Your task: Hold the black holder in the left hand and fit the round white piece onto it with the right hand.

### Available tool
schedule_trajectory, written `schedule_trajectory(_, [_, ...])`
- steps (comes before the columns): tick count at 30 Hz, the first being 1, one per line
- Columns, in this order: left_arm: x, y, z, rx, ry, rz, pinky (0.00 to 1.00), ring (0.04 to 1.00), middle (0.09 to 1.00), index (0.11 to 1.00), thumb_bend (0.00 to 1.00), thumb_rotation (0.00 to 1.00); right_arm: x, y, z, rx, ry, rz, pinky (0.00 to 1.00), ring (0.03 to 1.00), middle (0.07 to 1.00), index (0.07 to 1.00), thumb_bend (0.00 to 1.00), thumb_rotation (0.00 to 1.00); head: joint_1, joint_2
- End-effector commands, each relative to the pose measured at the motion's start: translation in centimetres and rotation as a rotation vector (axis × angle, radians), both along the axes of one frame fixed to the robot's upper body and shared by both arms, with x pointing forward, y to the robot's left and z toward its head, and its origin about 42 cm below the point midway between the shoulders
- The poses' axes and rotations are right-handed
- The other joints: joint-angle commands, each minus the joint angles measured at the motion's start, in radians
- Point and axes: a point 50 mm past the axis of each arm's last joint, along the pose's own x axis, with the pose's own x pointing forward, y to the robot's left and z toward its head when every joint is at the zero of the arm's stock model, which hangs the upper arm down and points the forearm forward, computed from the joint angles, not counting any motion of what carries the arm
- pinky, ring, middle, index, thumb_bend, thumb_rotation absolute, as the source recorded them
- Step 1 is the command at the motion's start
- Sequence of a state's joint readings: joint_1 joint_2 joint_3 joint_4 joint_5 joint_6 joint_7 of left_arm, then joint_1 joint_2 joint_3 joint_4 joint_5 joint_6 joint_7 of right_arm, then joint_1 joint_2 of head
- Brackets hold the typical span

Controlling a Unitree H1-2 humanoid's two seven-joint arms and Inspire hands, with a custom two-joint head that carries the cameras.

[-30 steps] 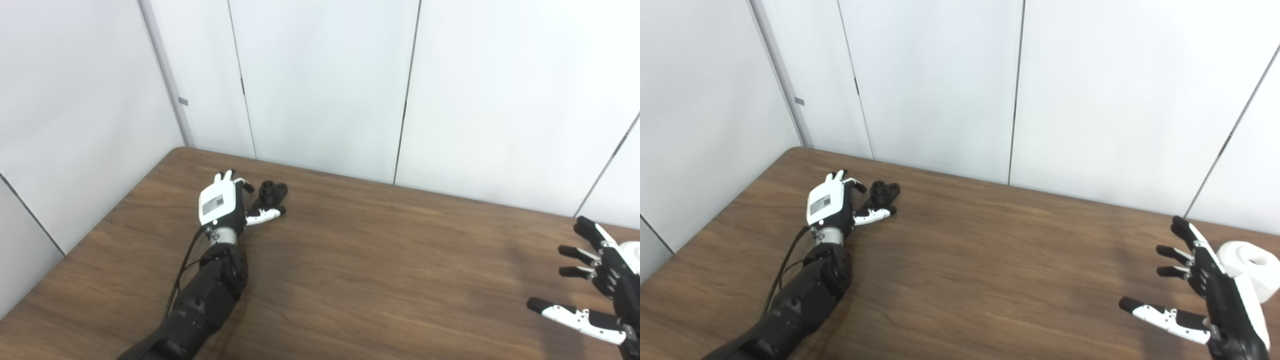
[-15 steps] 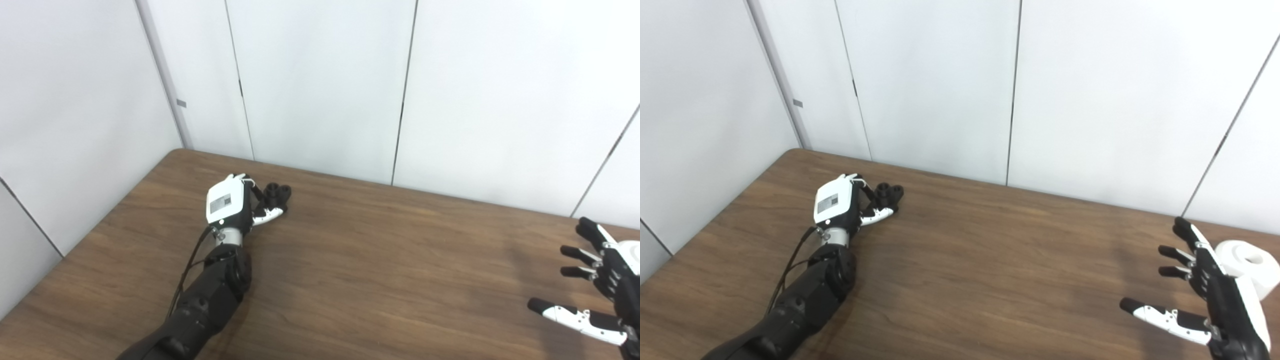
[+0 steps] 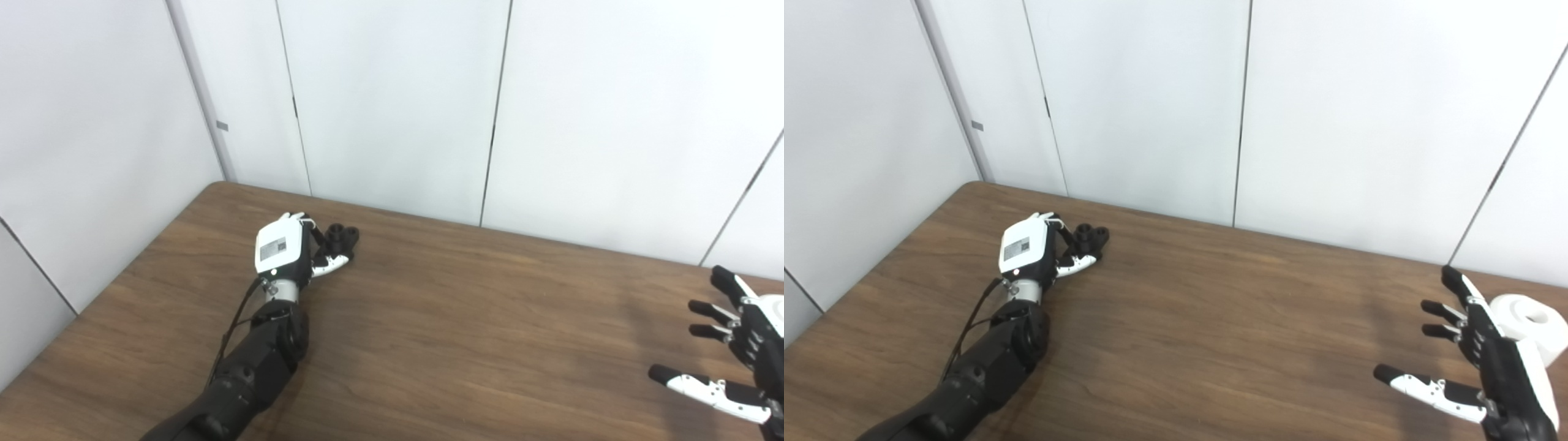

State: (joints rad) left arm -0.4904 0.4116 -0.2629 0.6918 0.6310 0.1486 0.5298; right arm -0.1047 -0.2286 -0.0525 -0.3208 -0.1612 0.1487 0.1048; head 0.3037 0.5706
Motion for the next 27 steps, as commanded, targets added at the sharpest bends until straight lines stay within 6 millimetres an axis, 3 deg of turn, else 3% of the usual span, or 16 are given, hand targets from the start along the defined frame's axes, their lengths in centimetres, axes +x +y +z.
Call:
schedule_trajectory(1, [-2.1,-2.8,-3.2,-0.085,0.093,-0.153,0.77,0.951,0.845,0.480,0.52,0.06,0.5,0.1,2.1,-0.020,-0.093,0.015,0.68,0.801,0.943,0.926,0.68,0.00,-0.013,-0.001])
schedule_trajectory(8, [-3.6,-7.9,-2.6,-0.254,0.115,-0.483,0.92,1.000,0.887,0.480,0.52,0.06,1.0,0.1,1.9,-0.024,-0.073,0.009,0.74,0.819,0.951,0.952,0.66,0.00,-0.045,0.006])
schedule_trajectory(12, [-4.6,-10.8,-2.2,-0.277,0.144,-0.659,0.93,1.000,0.896,0.479,0.52,0.06,1.2,0.1,1.5,-0.039,-0.082,0.009,0.73,0.810,0.942,0.946,0.67,0.00,-0.077,0.015])
schedule_trajectory(20, [-7.0,-15.0,-3.7,-0.272,0.200,-0.890,0.86,1.000,0.880,0.479,0.52,0.06,1.6,0.0,0.6,-0.053,-0.113,0.006,0.70,0.792,0.928,0.926,0.71,0.07,-0.165,0.033])
schedule_trajectory(27, [-8.5,-17.1,-5.1,-0.258,0.330,-1.015,0.84,0.991,0.881,0.479,0.52,0.06,1.8,-0.1,0.3,-0.060,-0.117,0.004,0.68,0.790,0.914,0.922,0.73,0.17,-0.217,0.049])
